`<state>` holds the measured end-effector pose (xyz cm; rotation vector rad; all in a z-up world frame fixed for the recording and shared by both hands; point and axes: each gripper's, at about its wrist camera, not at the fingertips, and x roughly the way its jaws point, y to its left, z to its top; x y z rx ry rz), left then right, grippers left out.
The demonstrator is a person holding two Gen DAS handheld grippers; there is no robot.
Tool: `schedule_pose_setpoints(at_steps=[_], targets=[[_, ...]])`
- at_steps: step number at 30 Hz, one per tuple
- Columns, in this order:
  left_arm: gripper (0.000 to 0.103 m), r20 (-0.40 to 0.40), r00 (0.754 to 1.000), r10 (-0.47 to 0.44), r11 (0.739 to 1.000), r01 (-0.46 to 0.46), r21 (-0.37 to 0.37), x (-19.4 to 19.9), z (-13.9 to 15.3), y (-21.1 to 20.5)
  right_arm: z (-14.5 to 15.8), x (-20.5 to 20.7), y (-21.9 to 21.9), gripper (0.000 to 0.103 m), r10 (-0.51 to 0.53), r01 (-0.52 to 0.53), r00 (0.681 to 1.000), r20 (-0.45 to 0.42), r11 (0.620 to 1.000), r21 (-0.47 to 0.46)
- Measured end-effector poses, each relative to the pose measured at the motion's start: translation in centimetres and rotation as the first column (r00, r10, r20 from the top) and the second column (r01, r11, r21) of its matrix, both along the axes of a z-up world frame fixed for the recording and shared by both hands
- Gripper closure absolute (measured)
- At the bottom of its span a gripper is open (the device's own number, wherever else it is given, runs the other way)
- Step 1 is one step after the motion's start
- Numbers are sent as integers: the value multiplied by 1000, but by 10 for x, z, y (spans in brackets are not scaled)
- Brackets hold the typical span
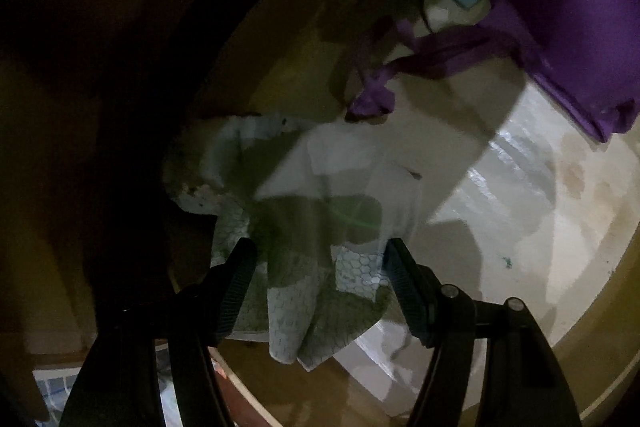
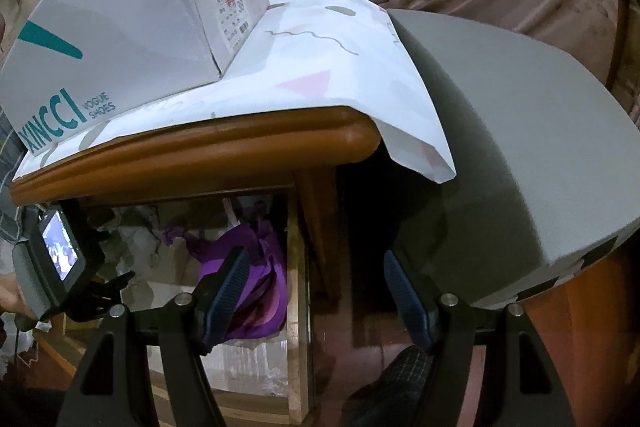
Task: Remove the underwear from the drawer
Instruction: 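Close the left gripper on the white hexagon-patterned cloth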
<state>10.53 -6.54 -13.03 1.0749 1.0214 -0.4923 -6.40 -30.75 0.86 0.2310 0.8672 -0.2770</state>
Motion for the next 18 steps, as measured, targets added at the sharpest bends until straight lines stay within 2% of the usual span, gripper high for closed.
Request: schedule_pose_setpoints(at_steps=[1,2,3,9,12,18], targets=[[44,-12,1000,-10,1000,10,5,-1,-2,-1,0,0,-1,31,-2,2,1000,0,1000,5],[55,-30,999,-13,1000,14,9,-1,-4,-2,-1,0,-1,31,-4,4,1000,-3,1000,8],[62,-50,999,-10,1000,10,6,3,-4,-5,-2,0,-1,31,-6,6,1000,-5,1000,8],[83,-101,995,14,1000,-16,-20,9,4,-10,-2,2,1,31,5,-5,1000,-9,1000,13],[87,-190,982,14,999,-23,-46,4,12,-7,-1,1,2,31,14,-14,1000,-4,1000,8],[87,-345,939,6,997,-33,-72,-15,18,-6,1,1,2,31,22,-22,1000,2,1000,18]])
